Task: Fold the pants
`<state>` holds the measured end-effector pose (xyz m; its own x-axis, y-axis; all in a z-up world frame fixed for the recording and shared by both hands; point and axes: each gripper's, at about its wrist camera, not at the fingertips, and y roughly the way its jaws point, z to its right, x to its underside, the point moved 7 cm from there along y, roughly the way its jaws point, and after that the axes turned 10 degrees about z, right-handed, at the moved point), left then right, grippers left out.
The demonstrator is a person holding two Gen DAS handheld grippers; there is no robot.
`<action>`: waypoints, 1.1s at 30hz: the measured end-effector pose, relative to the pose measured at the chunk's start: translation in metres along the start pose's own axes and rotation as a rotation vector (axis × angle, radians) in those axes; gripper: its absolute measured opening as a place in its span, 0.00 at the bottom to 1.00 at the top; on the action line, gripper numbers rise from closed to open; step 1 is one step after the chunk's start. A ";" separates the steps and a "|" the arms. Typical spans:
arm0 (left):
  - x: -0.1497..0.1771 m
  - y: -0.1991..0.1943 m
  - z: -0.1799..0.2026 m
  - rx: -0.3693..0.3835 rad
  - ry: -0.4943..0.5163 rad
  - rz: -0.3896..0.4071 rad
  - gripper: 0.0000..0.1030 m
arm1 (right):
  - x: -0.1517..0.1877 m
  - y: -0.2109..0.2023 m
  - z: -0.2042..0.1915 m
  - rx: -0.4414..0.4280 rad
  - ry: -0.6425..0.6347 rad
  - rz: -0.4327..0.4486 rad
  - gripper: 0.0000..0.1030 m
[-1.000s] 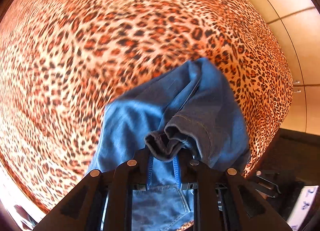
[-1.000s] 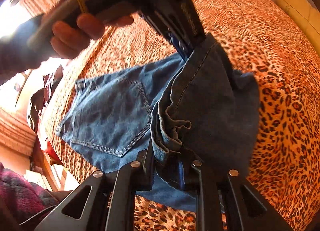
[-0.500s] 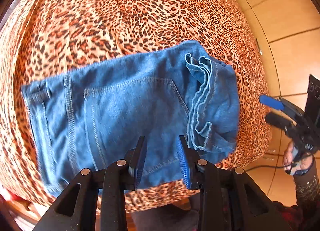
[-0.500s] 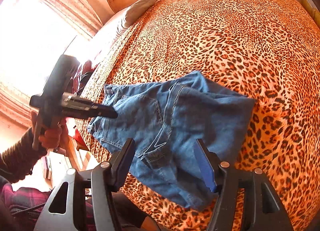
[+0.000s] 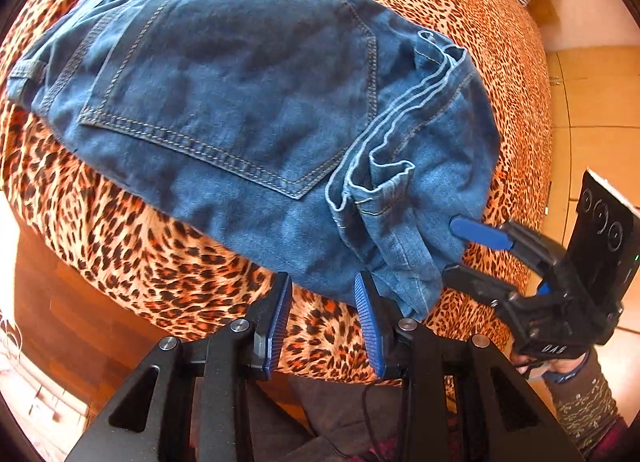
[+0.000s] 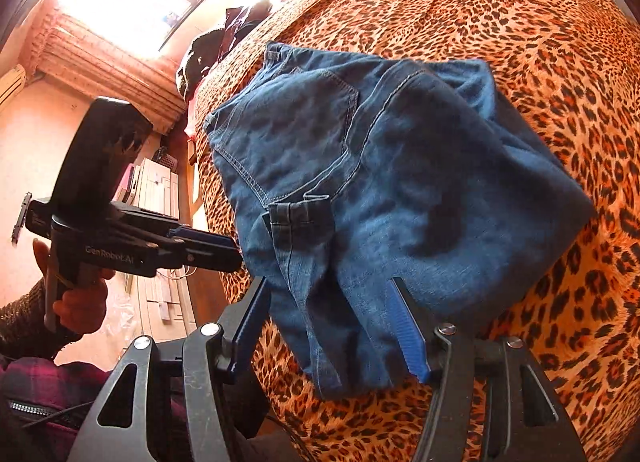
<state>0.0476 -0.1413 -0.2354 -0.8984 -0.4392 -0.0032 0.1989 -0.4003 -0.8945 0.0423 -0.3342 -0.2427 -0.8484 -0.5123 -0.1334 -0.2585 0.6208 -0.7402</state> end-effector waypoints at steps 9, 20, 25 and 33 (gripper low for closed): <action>0.015 -0.013 0.001 -0.006 -0.135 0.074 0.31 | 0.010 -0.021 -0.039 -0.161 -0.131 -0.082 0.47; 0.042 0.026 0.034 -0.077 -0.153 0.092 0.31 | -0.106 -0.013 0.059 0.122 -0.224 0.021 0.52; 0.031 0.049 0.027 -0.208 -0.235 0.091 0.11 | -0.115 0.022 0.062 0.113 -0.252 -0.079 0.04; 0.038 0.052 0.014 -0.220 -0.406 0.092 0.09 | -0.140 0.040 0.085 0.257 -0.252 -0.121 0.09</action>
<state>0.0292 -0.1903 -0.2757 -0.6462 -0.7616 0.0485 0.1437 -0.1839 -0.9724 0.1904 -0.2882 -0.3094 -0.6701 -0.7228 -0.1689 -0.1985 0.3938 -0.8975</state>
